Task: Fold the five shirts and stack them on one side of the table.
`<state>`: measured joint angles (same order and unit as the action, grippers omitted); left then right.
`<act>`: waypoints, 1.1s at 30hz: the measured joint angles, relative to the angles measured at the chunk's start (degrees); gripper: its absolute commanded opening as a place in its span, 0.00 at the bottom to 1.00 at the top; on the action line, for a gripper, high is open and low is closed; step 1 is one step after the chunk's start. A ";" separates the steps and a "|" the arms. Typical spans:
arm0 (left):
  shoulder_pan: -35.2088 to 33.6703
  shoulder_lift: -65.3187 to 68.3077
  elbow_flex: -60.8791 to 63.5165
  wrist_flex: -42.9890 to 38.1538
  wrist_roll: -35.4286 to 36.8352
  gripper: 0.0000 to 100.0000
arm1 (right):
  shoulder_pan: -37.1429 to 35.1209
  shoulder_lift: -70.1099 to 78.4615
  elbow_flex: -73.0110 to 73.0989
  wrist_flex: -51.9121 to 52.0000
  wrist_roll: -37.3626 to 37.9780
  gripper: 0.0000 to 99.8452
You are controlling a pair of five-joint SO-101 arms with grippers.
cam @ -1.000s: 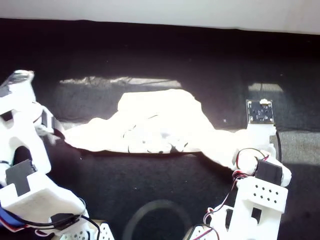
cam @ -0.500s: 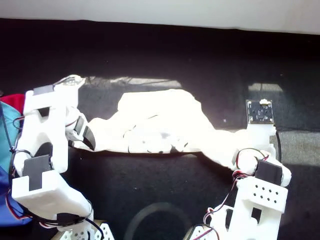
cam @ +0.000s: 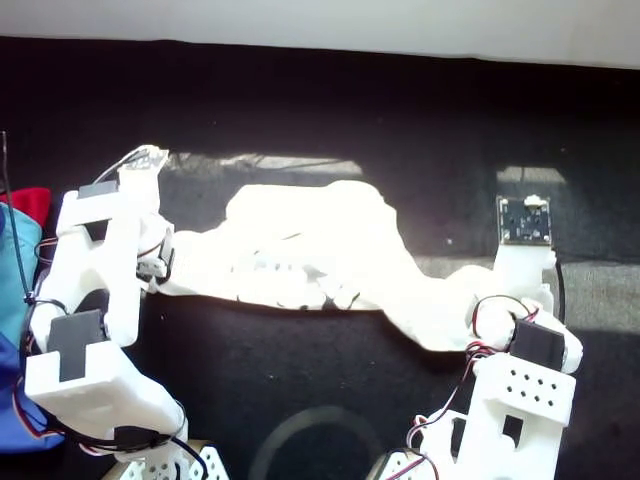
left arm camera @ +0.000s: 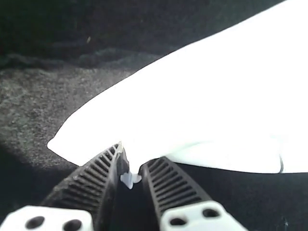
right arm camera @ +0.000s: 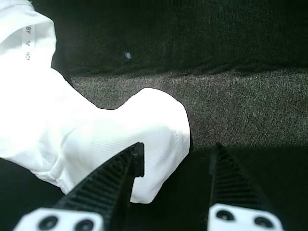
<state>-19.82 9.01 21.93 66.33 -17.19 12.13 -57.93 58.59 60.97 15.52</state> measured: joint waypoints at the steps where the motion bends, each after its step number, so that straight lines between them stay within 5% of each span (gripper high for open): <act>1: 0.00 -0.88 -0.70 2.02 0.00 0.01 | -0.26 0.00 0.00 -0.35 -1.14 0.23; 9: -1.23 -15.82 -4.57 16.53 0.00 0.01 | -13.80 19.52 -19.34 0.44 -8.53 0.23; 20: -2.46 -13.71 2.46 9.14 0.00 0.13 | -37.89 69.63 -64.88 7.38 -11.52 0.33; 33: -5.89 -11.87 2.99 8.79 0.00 0.13 | -49.05 117.19 -118.77 9.14 -16.26 0.33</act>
<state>-25.71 -2.86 24.92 75.12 -17.19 -36.92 59.25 -60.18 70.11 -0.75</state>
